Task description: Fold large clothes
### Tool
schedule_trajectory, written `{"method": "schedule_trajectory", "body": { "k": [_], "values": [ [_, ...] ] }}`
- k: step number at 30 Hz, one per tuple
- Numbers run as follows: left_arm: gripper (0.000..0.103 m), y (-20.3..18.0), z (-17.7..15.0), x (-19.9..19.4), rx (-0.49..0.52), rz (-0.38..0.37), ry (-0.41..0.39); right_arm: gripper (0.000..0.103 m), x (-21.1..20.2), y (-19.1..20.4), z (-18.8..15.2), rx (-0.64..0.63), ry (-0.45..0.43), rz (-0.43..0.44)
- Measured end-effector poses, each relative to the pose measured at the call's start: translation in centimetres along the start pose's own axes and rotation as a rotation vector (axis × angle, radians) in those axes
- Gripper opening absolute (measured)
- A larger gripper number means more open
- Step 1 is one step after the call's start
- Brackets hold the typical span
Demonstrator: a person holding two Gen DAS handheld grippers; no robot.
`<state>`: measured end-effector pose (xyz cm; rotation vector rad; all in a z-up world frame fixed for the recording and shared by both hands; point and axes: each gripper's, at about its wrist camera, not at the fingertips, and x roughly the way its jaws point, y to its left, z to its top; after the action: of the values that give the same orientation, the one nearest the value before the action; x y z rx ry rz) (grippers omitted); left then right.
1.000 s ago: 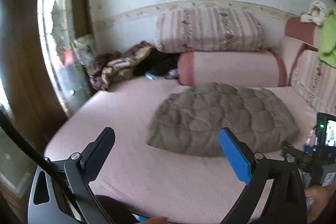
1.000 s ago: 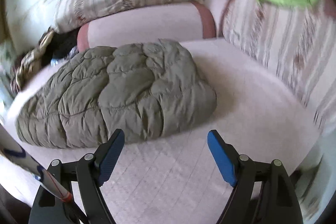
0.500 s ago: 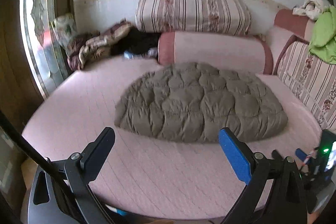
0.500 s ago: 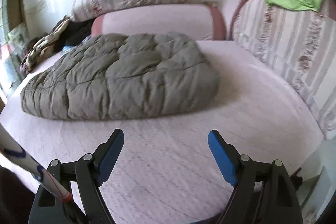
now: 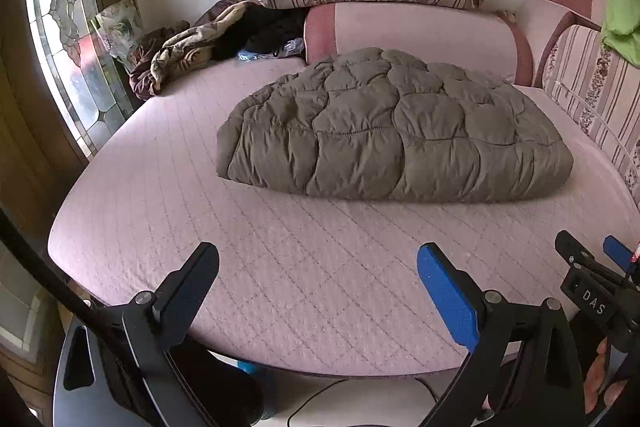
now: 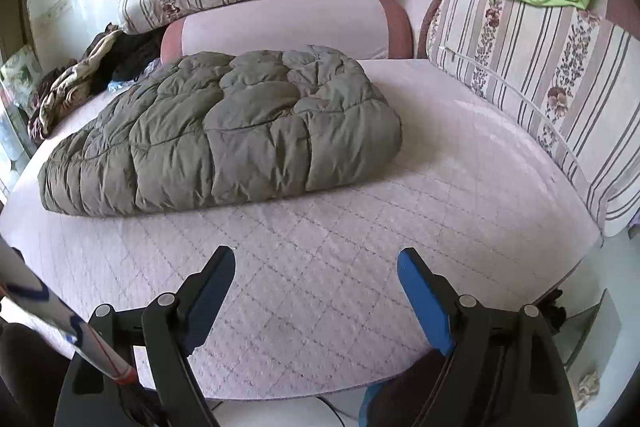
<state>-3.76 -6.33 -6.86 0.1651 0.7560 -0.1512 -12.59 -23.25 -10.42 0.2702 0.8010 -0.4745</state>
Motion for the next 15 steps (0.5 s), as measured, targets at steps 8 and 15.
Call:
{"method": "schedule_trajectory", "body": {
  "k": [8, 15],
  "values": [
    [0.099, 0.1, -0.6, 0.3, -0.002, -0.013, 0.026, 0.087, -0.8, 0.7, -0.3, -0.04, -0.009, -0.037],
    [0.099, 0.5, -1.0, -0.1, -0.007, -0.032, 0.031, 0.087, -0.8, 1.8, -0.9, -0.078, 0.009, -0.042]
  ]
}}
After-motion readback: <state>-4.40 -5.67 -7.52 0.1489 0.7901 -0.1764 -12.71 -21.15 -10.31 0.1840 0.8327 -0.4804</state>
